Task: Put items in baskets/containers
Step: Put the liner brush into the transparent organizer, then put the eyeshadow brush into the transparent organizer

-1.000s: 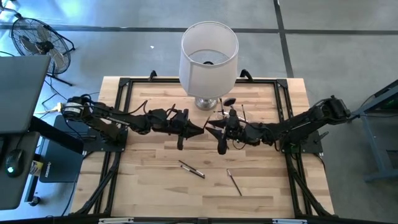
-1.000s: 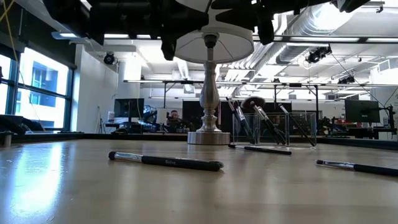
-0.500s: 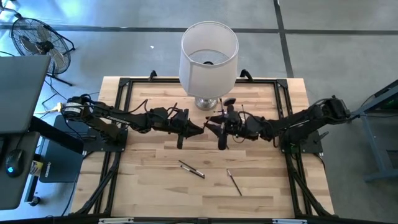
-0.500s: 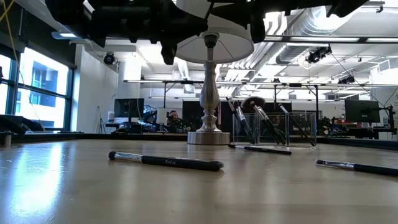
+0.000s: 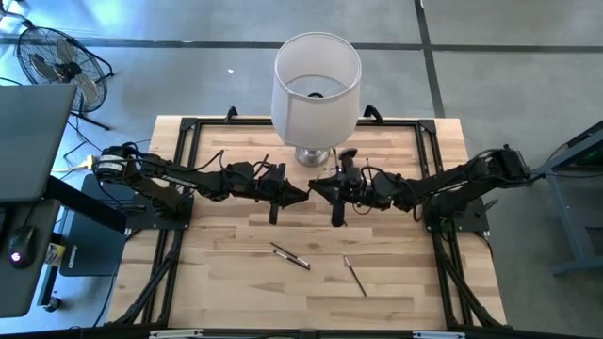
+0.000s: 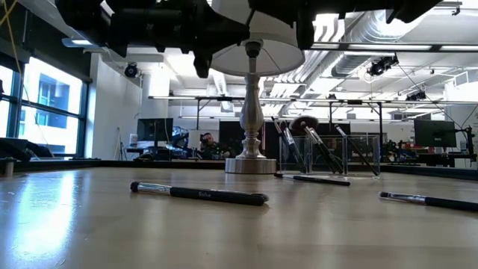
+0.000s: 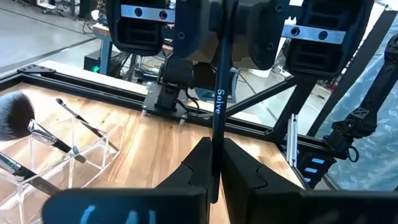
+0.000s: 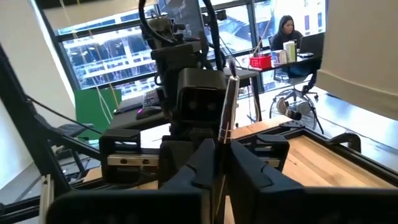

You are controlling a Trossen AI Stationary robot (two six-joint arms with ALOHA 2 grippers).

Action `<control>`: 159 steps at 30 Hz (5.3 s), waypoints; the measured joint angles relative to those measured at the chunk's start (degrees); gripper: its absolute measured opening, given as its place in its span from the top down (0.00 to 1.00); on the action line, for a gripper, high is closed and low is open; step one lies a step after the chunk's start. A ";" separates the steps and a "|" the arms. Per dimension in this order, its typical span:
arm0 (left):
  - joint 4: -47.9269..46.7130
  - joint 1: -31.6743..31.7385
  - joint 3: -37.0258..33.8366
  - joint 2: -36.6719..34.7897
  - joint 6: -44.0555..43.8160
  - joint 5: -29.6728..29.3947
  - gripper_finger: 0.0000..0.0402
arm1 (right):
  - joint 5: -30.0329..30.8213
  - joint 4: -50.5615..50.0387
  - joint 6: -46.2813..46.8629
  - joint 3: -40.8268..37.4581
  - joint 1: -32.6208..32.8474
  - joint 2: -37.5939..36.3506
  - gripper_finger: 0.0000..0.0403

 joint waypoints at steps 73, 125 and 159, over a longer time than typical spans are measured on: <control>-37.05 -0.11 -0.02 -27.02 6.44 -22.92 0.67 | 22.78 -78.06 17.82 3.19 -10.47 -22.68 0.52; -64.86 -23.18 7.89 -5.23 3.01 -19.02 1.00 | 3.60 -73.96 33.16 7.08 11.50 0.65 0.99; -57.19 -24.17 8.59 12.74 3.64 -14.28 0.75 | -1.57 -64.76 31.60 7.08 11.50 6.83 0.99</control>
